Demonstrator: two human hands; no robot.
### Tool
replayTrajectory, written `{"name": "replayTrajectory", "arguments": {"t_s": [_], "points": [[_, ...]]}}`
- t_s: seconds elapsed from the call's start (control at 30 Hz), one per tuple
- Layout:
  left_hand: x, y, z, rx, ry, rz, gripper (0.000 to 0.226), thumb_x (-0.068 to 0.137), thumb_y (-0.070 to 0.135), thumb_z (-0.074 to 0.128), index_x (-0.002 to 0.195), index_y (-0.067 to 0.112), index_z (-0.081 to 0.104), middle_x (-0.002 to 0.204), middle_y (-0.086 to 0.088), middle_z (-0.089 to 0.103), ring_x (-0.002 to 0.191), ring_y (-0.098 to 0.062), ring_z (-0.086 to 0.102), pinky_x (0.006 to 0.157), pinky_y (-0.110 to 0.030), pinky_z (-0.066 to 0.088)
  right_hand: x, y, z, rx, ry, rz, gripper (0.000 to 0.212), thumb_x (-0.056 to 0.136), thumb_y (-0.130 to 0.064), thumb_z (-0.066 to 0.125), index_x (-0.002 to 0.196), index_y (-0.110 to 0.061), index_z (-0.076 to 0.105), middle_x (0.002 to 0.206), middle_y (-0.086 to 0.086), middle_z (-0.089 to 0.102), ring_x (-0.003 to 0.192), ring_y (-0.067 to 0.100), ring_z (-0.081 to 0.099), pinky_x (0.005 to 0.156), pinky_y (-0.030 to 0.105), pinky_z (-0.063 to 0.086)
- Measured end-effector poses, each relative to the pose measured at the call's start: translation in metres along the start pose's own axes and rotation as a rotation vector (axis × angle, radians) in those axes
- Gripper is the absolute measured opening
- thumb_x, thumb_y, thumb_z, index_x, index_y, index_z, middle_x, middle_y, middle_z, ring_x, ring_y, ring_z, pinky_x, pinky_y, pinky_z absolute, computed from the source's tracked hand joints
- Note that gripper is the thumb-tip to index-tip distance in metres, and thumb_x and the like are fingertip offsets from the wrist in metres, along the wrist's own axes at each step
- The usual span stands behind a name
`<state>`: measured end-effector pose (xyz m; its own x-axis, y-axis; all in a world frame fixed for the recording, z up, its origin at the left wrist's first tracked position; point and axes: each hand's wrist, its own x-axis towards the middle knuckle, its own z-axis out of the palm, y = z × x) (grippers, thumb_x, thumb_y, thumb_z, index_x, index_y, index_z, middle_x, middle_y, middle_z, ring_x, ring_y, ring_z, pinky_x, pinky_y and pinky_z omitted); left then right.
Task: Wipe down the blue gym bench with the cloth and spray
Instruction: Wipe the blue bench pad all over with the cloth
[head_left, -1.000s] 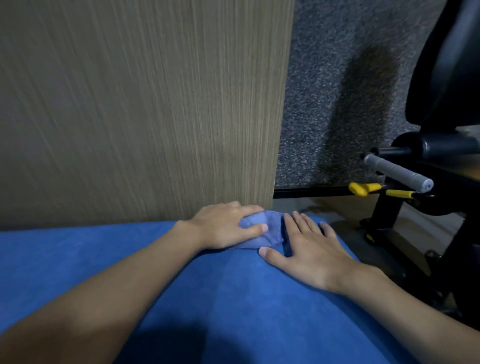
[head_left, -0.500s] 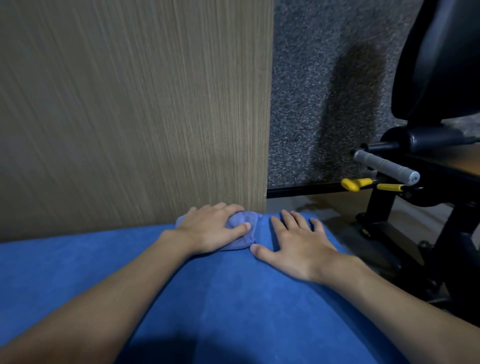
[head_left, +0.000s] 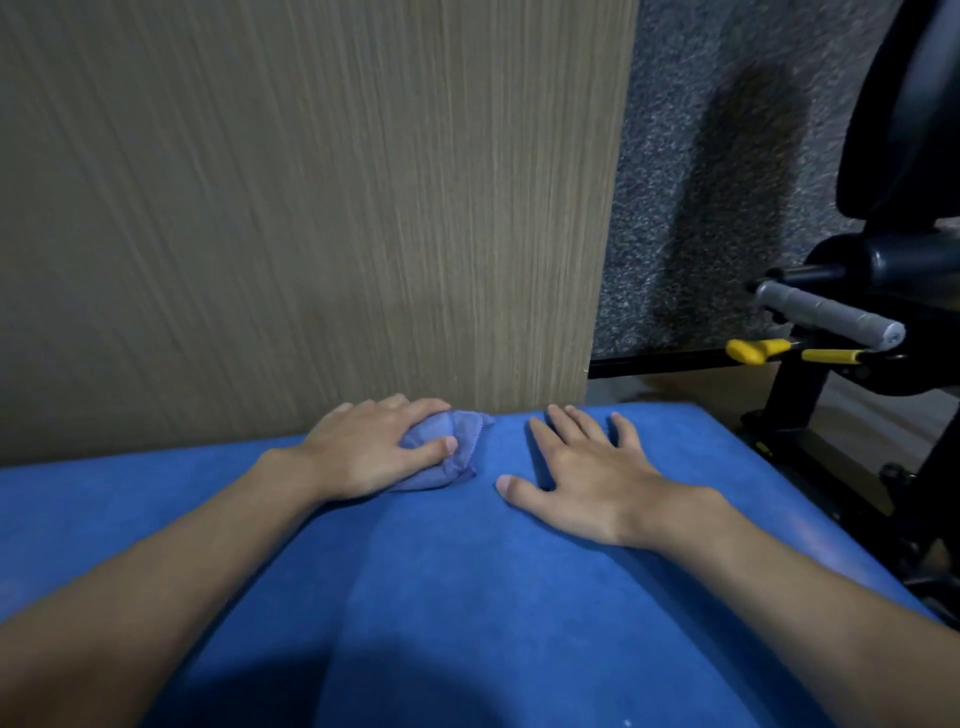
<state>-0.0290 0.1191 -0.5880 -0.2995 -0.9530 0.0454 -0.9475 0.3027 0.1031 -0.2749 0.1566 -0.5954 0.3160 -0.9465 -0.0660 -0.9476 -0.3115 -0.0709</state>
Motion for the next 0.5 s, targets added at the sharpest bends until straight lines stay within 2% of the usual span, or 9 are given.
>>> {"name": "replayTrajectory", "arguments": {"t_s": [0.1,0.17,0.27,0.37,0.5], "points": [[0.002,-0.001,-0.001,0.009,-0.009,-0.014,0.079,0.072,0.084,0.014,0.140,0.050,0.034,0.129,0.010,0.053,0.121,-0.019,0.053,0.100,-0.045,0.037,-0.002,-0.007,-0.001,-0.020,-0.003,0.025,0.085,0.090,-0.070,0.021,0.155,-0.019,0.003,0.164,0.005,-0.003,0.150,0.018,-0.009,0.117,0.056,-0.006],[0.012,0.012,-0.001,0.028,-0.022,-0.007,0.068,0.084,0.078,0.022,0.143,0.046,0.033,0.137,0.009,0.050,0.127,-0.021,0.050,0.102,-0.048,0.036,-0.002,-0.019,0.001,0.020,0.003,0.021,0.083,0.091,-0.065,0.025,0.155,-0.018,-0.001,0.164,0.004,-0.002,0.150,0.018,-0.009,0.117,0.055,-0.006],[0.020,0.020,0.002,0.022,-0.031,0.025,0.065,0.090,0.073,0.028,0.148,0.044,0.029,0.143,0.008,0.047,0.132,-0.021,0.047,0.105,-0.048,0.035,-0.001,-0.030,0.006,0.054,0.034,0.013,0.094,0.086,-0.075,0.021,0.155,-0.016,-0.003,0.164,0.000,-0.001,0.150,0.015,-0.009,0.119,0.053,-0.004],[0.013,0.004,0.001,-0.025,-0.043,0.053,0.070,0.078,0.081,0.021,0.142,0.053,0.031,0.131,0.010,0.052,0.124,-0.019,0.052,0.103,-0.047,0.036,-0.002,-0.030,0.005,0.042,0.021,0.056,0.100,0.081,-0.082,0.018,0.155,-0.018,-0.001,0.164,-0.003,-0.001,0.149,0.011,-0.008,0.119,0.050,-0.003],[-0.003,-0.022,-0.005,-0.053,-0.044,0.064,0.073,0.070,0.085,0.016,0.135,0.057,0.034,0.118,0.013,0.053,0.117,-0.016,0.055,0.101,-0.046,0.038,-0.001,-0.044,-0.004,0.009,0.000,0.128,0.092,0.085,-0.078,0.026,0.154,-0.019,0.013,0.164,0.000,0.003,0.150,0.013,-0.005,0.118,0.054,-0.004]]}}
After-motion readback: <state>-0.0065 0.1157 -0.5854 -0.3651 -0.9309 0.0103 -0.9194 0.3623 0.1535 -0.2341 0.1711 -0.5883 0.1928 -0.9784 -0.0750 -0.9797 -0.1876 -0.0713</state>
